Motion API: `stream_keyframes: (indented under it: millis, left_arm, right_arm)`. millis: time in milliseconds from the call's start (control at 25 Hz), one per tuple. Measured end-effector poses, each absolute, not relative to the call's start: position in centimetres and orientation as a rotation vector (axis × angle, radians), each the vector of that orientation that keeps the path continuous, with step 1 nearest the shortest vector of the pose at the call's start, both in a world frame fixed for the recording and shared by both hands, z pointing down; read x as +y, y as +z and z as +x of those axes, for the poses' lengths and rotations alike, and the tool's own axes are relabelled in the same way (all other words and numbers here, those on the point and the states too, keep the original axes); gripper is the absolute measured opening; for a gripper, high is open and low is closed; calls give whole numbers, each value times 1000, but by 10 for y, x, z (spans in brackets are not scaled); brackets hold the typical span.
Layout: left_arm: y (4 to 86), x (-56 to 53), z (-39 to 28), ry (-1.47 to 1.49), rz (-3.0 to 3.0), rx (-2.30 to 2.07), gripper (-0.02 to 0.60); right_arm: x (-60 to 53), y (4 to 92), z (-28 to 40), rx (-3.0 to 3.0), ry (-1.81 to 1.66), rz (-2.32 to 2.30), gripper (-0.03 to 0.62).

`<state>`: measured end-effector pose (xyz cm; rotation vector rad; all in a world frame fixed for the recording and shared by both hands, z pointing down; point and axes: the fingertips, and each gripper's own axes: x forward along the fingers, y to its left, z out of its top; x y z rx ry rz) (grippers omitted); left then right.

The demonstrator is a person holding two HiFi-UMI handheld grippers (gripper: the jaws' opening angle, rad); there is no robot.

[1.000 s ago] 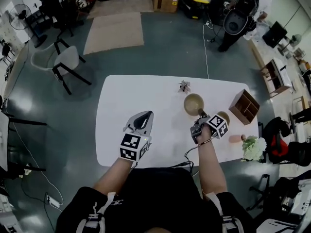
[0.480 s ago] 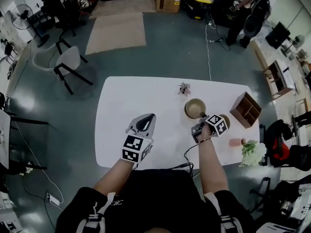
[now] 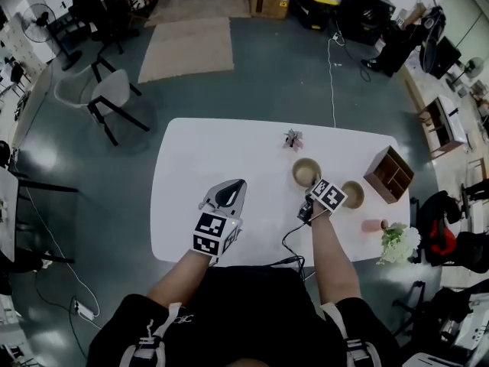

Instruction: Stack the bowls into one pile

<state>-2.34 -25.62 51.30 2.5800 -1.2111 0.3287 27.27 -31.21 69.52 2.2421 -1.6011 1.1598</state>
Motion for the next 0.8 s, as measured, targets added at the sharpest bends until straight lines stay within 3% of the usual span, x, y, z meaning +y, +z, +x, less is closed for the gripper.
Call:
stream_keyframes:
  millis: [160,400,480,600,800]
  left_arm:
    - [511,-256,-19,321,2595,-1194,14]
    - [498,-260,-14,259,2627,-1198,12]
    - [492,-261,-10,229,2650,-1201,12]
    - [482,-258,0,210,2708,-1192,12]
    - [479,-254,21,213,2750,-1119,14]
  right_arm:
    - [-316,658,266,-1719,824,2247,159]
    - [-300,530,229,-2025,211,2293,120]
    - [-285,486,214,-2094,22,2293,78]
    - [-261,442,195,-2192,-102,2288,15]
    - [-235,417,188,-2221,-157,2305,15]
